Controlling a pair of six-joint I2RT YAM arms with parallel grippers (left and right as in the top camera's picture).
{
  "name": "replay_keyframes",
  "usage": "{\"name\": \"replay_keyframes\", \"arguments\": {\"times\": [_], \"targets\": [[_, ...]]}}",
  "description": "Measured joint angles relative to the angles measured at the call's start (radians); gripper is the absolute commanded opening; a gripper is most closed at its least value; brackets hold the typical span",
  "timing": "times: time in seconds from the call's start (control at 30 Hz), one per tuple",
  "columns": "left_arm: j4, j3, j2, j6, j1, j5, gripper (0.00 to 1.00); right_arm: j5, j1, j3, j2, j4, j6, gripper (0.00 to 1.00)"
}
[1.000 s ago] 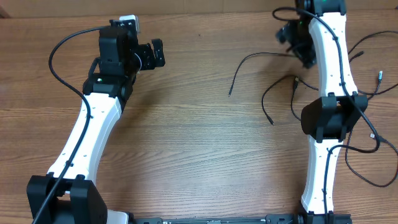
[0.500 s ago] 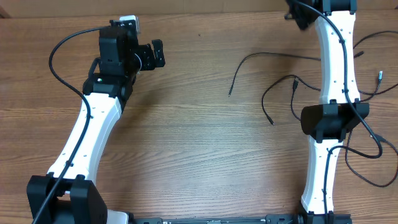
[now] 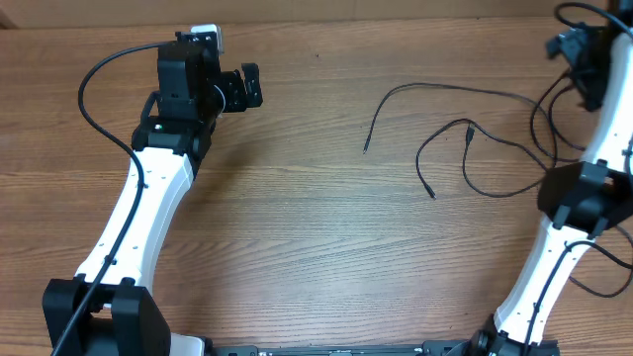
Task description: Untangle cables
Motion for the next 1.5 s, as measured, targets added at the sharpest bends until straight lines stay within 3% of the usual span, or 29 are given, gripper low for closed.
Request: {"name": "replay_keyframes", "arguments": {"times": [0.33, 0.5, 0.67, 0.83, 0.93, 1.07, 1.2, 1.33, 1.5], "targets": [[0.0, 0.0, 0.0, 0.0, 0.0, 0.0, 1.0, -0.029, -0.087, -0.007, -0.011, 0.0, -0.196, 1.0], [-0.088, 0.0, -0.017, 0.001, 0.006, 0.0, 1.0, -0.127, -0.183, 0.058, -0.096, -0.002, -0.249, 1.0], [-0.194, -0.002, -0.152, 0.045, 0.046, -0.019, 1.0, -0.183, -0.257, 0.129, -0.377, 0.005, -0.309, 1.0], [-0.337, 0.0, -0.424, 0.121, 0.081, -0.116, 0.99, -0.219, -0.235, 0.163, -0.743, 0.012, -0.354, 1.0], [-0.449, 0.006, -0.56, 0.155, 0.08, -0.156, 1.0, -0.171, -0.225, 0.153, -0.876, 0.012, -0.372, 1.0], [-0.615, 0.009, -0.664, 0.177, 0.08, -0.185, 1.0, -0.07, -0.194, 0.015, -0.853, 0.105, -0.385, 1.0], [-0.759, 0.006, -0.701, 0.185, 0.08, -0.195, 1.0, -0.032, -0.143, -0.19, -0.672, 0.194, -0.427, 1.0], [-0.8, 0.006, -0.723, 0.186, 0.08, -0.199, 0.99, -0.014, -0.094, -0.38, -0.525, 0.026, -0.444, 1.0], [-0.804, 0.006, -0.759, 0.186, 0.08, -0.203, 1.0, -0.05, -0.082, -0.579, -0.57, 0.027, -0.438, 1.0]]}}
